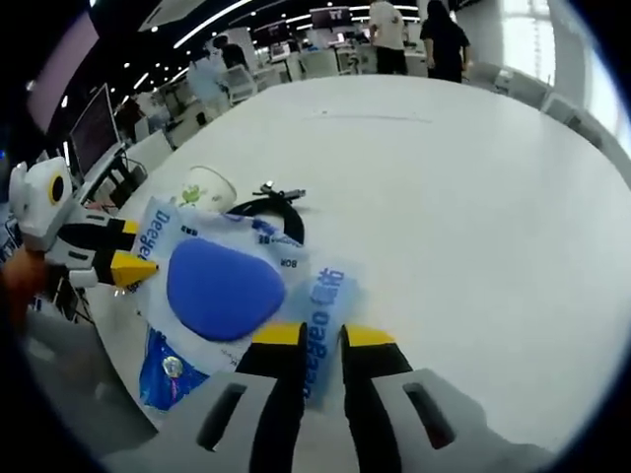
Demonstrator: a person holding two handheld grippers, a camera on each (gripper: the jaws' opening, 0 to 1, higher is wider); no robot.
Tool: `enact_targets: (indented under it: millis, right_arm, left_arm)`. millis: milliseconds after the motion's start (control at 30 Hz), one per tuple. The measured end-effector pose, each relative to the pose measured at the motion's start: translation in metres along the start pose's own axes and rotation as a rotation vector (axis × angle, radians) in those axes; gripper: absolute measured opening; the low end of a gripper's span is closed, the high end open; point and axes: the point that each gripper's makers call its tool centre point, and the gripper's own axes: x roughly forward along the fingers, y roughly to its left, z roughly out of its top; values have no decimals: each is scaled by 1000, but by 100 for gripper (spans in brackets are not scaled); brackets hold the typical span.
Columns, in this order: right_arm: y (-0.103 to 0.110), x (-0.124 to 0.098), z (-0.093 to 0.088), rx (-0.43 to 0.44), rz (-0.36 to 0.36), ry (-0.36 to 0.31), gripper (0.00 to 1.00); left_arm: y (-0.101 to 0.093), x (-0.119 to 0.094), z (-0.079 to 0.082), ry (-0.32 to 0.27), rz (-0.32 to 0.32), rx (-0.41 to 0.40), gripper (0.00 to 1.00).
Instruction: Arrange the tabletop items into an orderly group along one side of the table until the central work area is clear of visible clutter.
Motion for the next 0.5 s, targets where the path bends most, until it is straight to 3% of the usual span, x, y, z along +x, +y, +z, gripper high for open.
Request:
enact_targets:
  millis: [500]
  right_arm:
    - [0, -1, 4, -11, -3, -11, 4]
  left_arm:
    - [2, 0, 1, -5, 5, 5, 8]
